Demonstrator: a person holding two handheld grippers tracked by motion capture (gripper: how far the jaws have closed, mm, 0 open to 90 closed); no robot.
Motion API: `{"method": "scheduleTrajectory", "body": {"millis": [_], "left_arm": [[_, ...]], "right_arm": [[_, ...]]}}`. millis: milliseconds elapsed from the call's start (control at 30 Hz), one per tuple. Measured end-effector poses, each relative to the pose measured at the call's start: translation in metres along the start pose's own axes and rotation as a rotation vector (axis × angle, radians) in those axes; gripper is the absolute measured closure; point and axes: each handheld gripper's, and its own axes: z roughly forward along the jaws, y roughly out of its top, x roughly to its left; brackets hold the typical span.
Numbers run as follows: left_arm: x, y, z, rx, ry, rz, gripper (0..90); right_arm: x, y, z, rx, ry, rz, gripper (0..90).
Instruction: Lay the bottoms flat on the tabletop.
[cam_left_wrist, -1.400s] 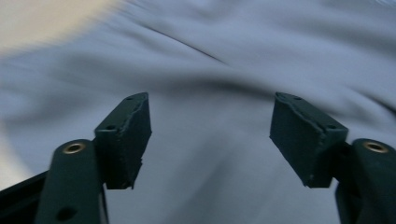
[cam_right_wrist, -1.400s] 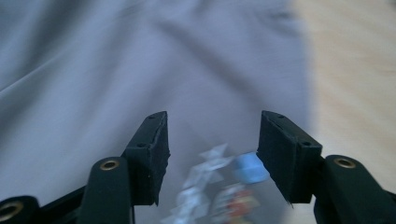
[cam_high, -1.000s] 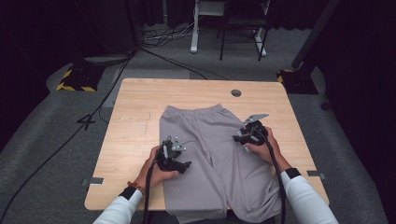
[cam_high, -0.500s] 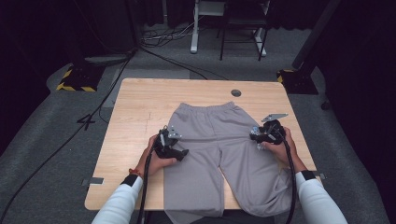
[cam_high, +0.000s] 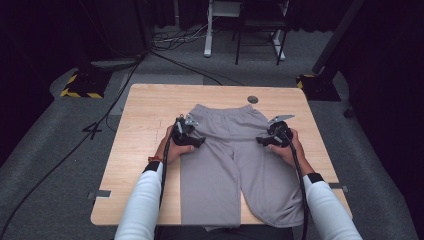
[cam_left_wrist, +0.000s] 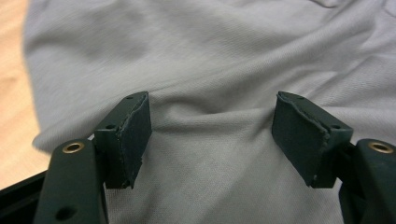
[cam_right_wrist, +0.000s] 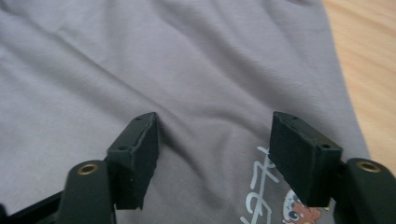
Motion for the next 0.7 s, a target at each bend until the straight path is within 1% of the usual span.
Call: {"method": "scheduleTrajectory", "body": {"millis": [33, 67, 100, 133, 167, 200, 233, 267, 300, 333, 367, 400, 433, 467, 500, 533, 567, 600, 633, 667, 700], "left_arm": [[0.004, 0.004, 0.004, 0.0, 0.02, -0.021, 28.5], [0.007, 0.006, 0.006, 0.0, 0.035, -0.029, 28.1], [0.011, 0.009, 0.008, 0.005, 0.058, -0.055, 27.0], [0.015, 0.012, 0.011, 0.016, 0.085, -0.077, 22.3], [0.017, 0.014, 0.012, 0.035, 0.082, -0.087, 18.7], [0.017, 0.017, 0.011, 0.061, 0.093, -0.096, 17.4], [0.015, 0.02, 0.009, 0.093, 0.118, -0.098, 17.2], [0.01, 0.023, 0.007, 0.126, 0.122, -0.09, 18.0], [0.004, 0.024, 0.002, 0.123, 0.095, -0.069, 21.1], [-0.003, 0.023, -0.006, 0.088, 0.029, -0.046, 21.6], [-0.013, 0.02, -0.016, 0.038, -0.045, -0.02, 20.8], [-0.024, 0.016, -0.025, 0.006, -0.081, 0.017, 21.5], [-0.038, 0.01, -0.034, 0.003, -0.086, 0.049, 22.4], [-0.056, 0.002, -0.044, -0.001, -0.122, 0.083, 21.8], [-0.07, -0.006, -0.051, 0.004, -0.144, 0.124, 21.5], [-0.081, -0.012, -0.056, 0.015, -0.147, 0.148, 21.9], [-0.094, -0.021, -0.063, 0.027, -0.156, 0.178, 21.7], [-0.109, -0.032, -0.07, 0.031, -0.177, 0.204, 21.4], [-0.117, -0.038, -0.074, 0.036, -0.181, 0.216, 22.3], [-0.129, -0.049, -0.079, 0.038, -0.209, 0.214, 22.6], [-0.135, -0.055, -0.082, 0.04, -0.227, 0.22, 22.4]], "right_arm": [[-0.003, 0.002, 0.001, 0.003, -0.013, 0.019, 32.2], [-0.007, 0.004, 0.003, 0.007, -0.036, 0.04, 32.1], [-0.01, 0.006, 0.005, 0.005, -0.048, 0.049, 32.1], [-0.012, 0.008, 0.006, 0.004, -0.077, 0.05, 32.1], [-0.014, 0.01, 0.007, 0.013, -0.094, 0.058, 32.0], [-0.014, 0.012, 0.007, 0.022, -0.097, 0.062, 32.1], [-0.014, 0.013, 0.007, 0.032, -0.102, 0.056, 32.7], [-0.012, 0.013, 0.005, 0.043, -0.112, 0.039, 34.0], [-0.01, 0.012, 0.001, 0.046, -0.106, 0.028, 33.8], [-0.008, 0.009, -0.005, 0.034, -0.085, 0.015, 33.9], [-0.006, 0.006, -0.014, 0.014, -0.061, 0.001, 33.9], [-0.002, 0.001, -0.023, -0.001, -0.045, -0.023, 33.9], [0.003, -0.005, -0.033, 0.004, -0.035, -0.057, 33.5], [0.008, -0.012, -0.042, 0.024, -0.021, -0.111, 33.1], [0.015, -0.023, -0.053, 0.048, -0.005, -0.154, 33.7], [0.018, -0.032, -0.062, 0.066, 0.007, -0.176, 33.8], [0.02, -0.039, -0.069, 0.078, 0.019, -0.186, 33.8], [0.022, -0.05, -0.079, 0.078, 0.031, -0.19, 34.4], [0.022, -0.062, -0.091, 0.075, 0.062, -0.18, 35.8], [0.022, -0.068, -0.098, 0.083, 0.074, -0.177, 35.7], [0.023, -0.079, -0.11, 0.105, 0.062, -0.196, 35.4]]}}
